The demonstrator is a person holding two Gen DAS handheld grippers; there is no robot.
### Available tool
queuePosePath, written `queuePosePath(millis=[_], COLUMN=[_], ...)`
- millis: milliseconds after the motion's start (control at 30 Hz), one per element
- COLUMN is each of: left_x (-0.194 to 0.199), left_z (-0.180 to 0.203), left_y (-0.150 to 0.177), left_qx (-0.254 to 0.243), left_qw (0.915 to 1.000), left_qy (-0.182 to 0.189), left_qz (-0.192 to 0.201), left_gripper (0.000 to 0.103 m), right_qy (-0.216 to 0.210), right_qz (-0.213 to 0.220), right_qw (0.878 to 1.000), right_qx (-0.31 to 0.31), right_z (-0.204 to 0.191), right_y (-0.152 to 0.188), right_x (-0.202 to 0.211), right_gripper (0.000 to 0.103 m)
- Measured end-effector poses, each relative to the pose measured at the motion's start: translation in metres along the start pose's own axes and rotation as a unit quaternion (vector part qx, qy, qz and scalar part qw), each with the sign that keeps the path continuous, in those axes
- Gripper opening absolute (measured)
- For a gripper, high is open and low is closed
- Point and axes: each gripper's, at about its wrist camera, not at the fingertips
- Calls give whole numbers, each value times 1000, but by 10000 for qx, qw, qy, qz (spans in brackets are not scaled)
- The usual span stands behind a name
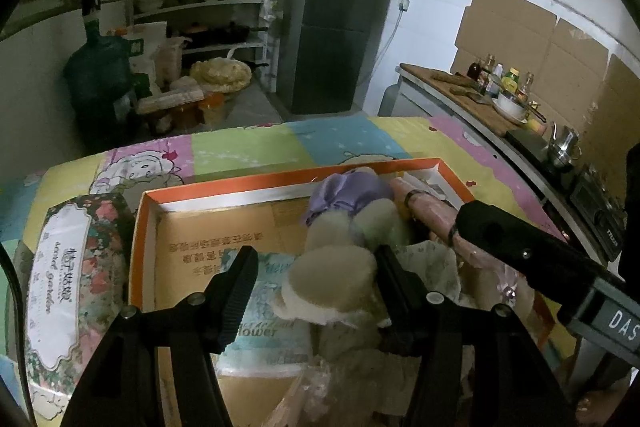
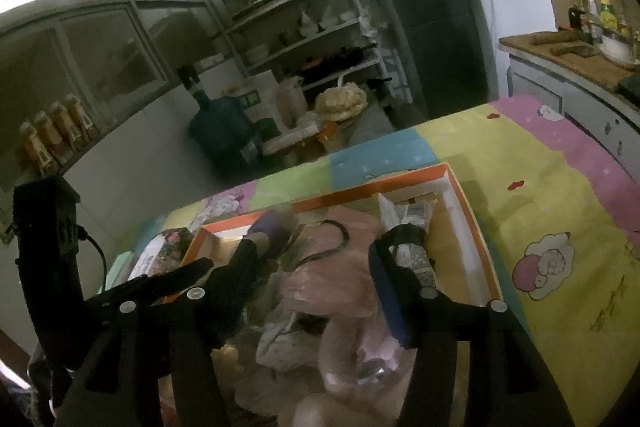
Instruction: Organize soft objects
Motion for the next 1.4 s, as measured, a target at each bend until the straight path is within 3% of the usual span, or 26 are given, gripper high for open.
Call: queuePosePath(millis=[267,733,867,1100,1400], left_x=[23,76,90,115,143], left_z=[-10,-39,-47,-68,-88], left_y=[1,16,22,36,62], left_qx=[98,359,470,727,797], left_qw=[9997,9938,9919,9864,9739], left_qy=[-85,-789,-867,-1042,-1671], left_qz=[185,691,800,1043,1315], left_gripper=[60,60,60,60,60], right_qy=[96,512,782,1209,877], right_qz=[122,235,348,871,892], right_qw=[9996,9965,9925,9799,9819], right_qx=[237,618,877,1328,1420], right_z=[-27,-74,-91,-122,-148], right_y=[7,20,25,39,58], right_x=[15,30,33,49,50], right_gripper=[60,60,72,75,75])
Point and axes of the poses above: each gripper's, at about its wrist camera, not at the fingertips, and x roughly against the way its jaws point, z to its right, y to its underside, and after that the axes turned 14 degrees about -y, right-handed
